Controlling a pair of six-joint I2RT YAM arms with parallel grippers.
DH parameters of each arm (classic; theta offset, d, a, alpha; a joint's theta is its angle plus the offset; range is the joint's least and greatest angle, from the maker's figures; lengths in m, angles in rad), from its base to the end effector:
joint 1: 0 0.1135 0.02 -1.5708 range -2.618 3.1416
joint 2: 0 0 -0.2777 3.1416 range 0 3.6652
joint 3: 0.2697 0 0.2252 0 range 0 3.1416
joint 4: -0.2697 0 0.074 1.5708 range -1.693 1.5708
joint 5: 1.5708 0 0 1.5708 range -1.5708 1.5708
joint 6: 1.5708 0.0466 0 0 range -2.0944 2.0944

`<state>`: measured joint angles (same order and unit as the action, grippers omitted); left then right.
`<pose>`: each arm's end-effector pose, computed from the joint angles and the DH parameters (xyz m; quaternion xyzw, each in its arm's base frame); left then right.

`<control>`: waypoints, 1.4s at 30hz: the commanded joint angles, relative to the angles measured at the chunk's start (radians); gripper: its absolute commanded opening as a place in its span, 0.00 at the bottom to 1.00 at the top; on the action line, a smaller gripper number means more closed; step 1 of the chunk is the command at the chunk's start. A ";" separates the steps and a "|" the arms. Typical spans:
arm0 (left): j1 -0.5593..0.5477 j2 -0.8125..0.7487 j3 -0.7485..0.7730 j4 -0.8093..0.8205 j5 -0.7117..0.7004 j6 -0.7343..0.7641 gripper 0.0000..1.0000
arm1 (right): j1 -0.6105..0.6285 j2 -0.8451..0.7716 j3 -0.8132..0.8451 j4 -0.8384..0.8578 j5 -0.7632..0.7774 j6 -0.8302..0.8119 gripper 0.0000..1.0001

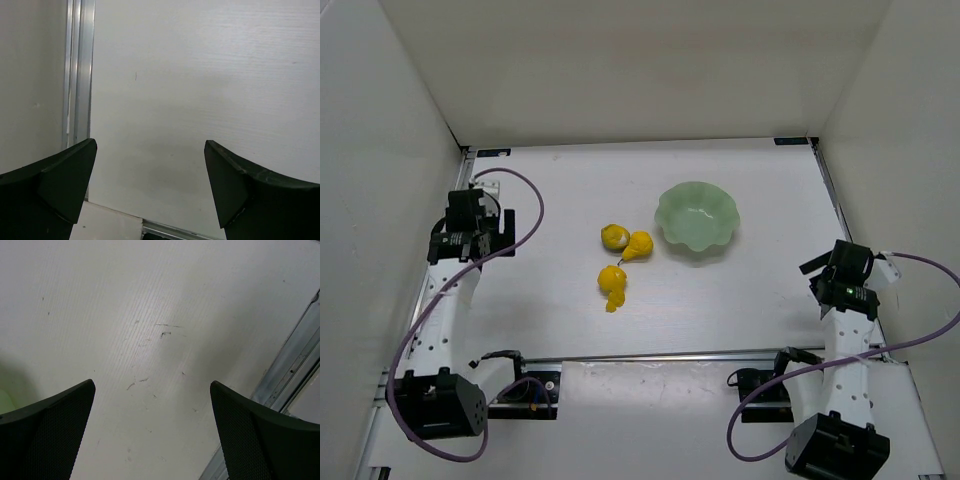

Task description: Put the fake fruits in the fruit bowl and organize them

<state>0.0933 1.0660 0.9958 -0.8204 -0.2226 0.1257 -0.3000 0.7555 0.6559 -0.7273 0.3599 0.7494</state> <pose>0.1798 0.0272 0.3083 -0.0219 0.9374 0.1403 0.3181 0.1093 -0.0510 0.2555 0.5155 0.7607 -0.0829 0.3857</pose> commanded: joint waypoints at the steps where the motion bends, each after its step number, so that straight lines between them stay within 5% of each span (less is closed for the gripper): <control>1: -0.061 0.000 0.122 0.000 0.094 0.098 0.99 | 0.027 0.001 0.004 0.046 -0.009 -0.038 1.00; 5: -0.235 0.090 0.272 -0.057 0.178 0.245 0.99 | 0.038 0.036 0.013 0.046 -0.009 -0.056 1.00; 10: -0.640 0.348 0.424 -0.158 -0.018 0.288 0.99 | 0.071 0.067 0.045 0.055 -0.019 -0.056 1.00; 13: -0.775 0.486 0.471 -0.172 -0.012 0.320 0.99 | 0.094 0.067 0.056 0.055 -0.019 -0.056 1.00; 20: -0.800 0.753 0.573 -0.175 0.133 0.302 0.99 | 0.104 0.015 0.045 0.055 0.002 -0.087 1.00; 34: -0.800 0.838 0.483 -0.250 0.359 0.278 0.99 | 0.104 0.060 0.040 0.055 0.022 -0.110 1.00; 42: -0.800 0.856 0.405 -0.250 0.308 0.238 0.99 | 0.104 0.102 0.073 0.075 0.040 -0.131 1.00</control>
<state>-0.7067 1.9152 1.4189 -1.0630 0.0753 0.3840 -0.2012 0.8505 0.6819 -0.6868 0.3725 0.6426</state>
